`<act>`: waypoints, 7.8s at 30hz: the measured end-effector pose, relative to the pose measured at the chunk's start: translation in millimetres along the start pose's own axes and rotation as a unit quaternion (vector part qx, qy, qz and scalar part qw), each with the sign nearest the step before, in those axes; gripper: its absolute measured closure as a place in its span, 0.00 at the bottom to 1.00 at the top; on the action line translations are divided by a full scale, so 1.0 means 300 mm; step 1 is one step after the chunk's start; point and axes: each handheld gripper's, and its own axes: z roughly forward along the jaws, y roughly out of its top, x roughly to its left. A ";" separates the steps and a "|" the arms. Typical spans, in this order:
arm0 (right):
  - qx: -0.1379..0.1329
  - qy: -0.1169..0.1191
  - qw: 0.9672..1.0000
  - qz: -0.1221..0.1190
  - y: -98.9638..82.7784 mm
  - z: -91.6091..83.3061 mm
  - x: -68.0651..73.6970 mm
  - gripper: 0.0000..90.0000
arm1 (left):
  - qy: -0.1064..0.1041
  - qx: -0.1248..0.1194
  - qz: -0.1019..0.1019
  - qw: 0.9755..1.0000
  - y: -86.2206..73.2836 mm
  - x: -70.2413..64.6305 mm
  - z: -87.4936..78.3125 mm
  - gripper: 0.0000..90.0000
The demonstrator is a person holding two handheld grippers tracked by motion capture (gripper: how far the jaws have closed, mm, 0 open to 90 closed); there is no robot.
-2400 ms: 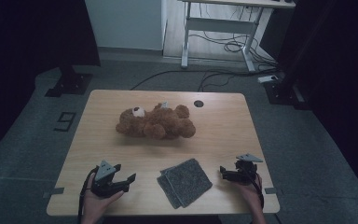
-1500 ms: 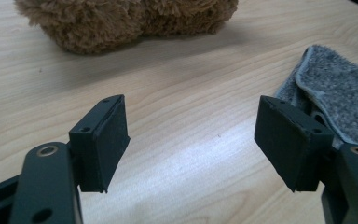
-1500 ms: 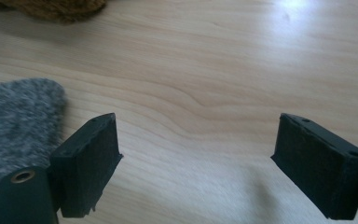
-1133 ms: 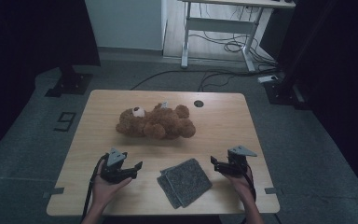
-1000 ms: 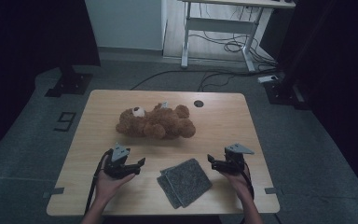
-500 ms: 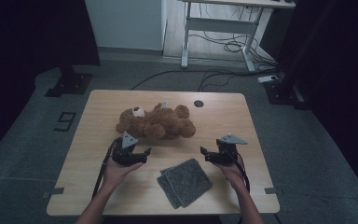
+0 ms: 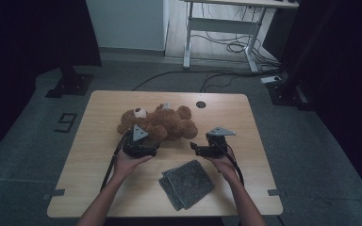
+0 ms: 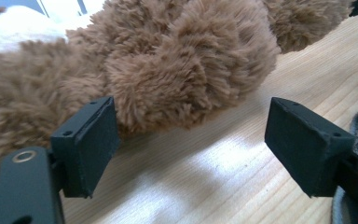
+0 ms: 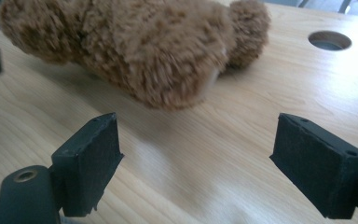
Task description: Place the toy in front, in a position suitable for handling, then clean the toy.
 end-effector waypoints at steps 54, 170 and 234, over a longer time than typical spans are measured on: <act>-0.065 -0.026 0.997 0.012 0.107 -0.073 -0.059 0.73 | -0.074 -0.066 0.004 0.995 0.101 -0.118 -0.028 0.86; -0.057 0.028 0.997 0.049 -0.159 -0.145 -0.040 0.58 | -0.154 0.086 0.092 0.980 -0.221 -0.514 0.000 0.24; -0.050 0.037 0.997 0.046 -0.182 -0.144 -0.042 0.59 | -0.078 -0.088 -0.079 0.990 -0.196 0.043 -0.425 0.82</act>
